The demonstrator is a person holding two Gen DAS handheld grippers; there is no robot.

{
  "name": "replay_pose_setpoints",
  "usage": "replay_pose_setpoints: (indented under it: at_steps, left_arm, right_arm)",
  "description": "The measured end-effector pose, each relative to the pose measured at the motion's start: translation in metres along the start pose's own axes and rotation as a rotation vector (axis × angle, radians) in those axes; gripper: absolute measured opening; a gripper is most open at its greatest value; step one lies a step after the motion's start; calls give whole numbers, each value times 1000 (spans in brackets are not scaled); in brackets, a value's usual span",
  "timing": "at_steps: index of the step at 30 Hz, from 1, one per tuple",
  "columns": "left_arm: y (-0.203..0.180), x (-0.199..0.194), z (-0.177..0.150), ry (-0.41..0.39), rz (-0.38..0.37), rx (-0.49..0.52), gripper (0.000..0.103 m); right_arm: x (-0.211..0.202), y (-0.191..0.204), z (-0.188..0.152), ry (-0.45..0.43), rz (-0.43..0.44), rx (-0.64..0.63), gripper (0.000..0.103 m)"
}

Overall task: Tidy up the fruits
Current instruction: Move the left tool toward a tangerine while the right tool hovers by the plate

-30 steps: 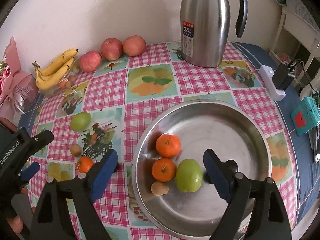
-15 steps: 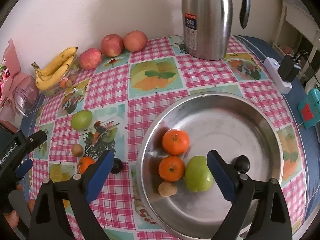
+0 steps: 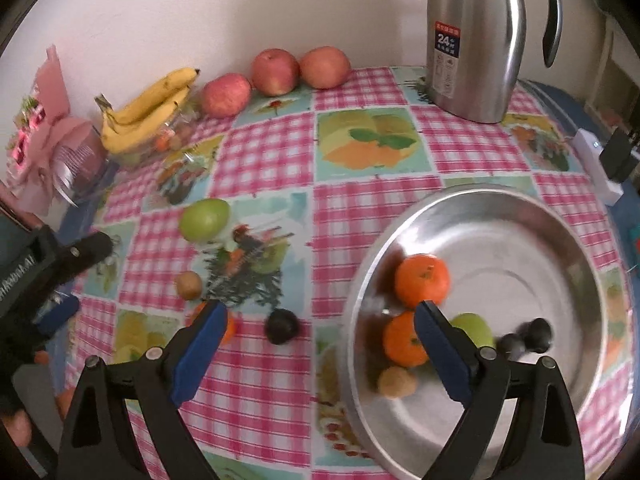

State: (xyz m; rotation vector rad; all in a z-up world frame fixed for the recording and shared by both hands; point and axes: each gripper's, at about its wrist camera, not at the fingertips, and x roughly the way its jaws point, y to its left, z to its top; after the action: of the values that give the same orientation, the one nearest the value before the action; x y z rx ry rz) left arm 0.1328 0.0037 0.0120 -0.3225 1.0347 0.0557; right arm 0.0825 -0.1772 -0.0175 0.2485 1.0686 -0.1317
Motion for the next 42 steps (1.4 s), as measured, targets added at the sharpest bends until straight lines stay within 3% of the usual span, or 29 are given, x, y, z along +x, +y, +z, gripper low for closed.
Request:
replay_pose_setpoints:
  at_steps: [10, 21, 25, 32, 37, 42]
  left_arm:
    - [-2, 9, -3, 34, -34, 1, 103]
    - [-8, 13, -6, 42, -21, 39, 103]
    - [-12, 17, -8, 68, -58, 61, 103]
    - [-19, 15, -11, 70, -79, 74, 103]
    - [-18, 27, -17, 136, -134, 34, 101]
    - [-18, 42, -27, 215, -188, -5, 89]
  right_arm:
    - [12, 13, -1, 15, 34, -60, 94]
    - [11, 24, 0, -33, 58, -122, 94]
    - [12, 28, -2, -40, 62, -143, 93]
    - [14, 32, -3, -52, 56, -167, 87]
    - [18, 31, -3, -37, 60, -157, 75]
    - [23, 30, -5, -12, 77, -152, 61]
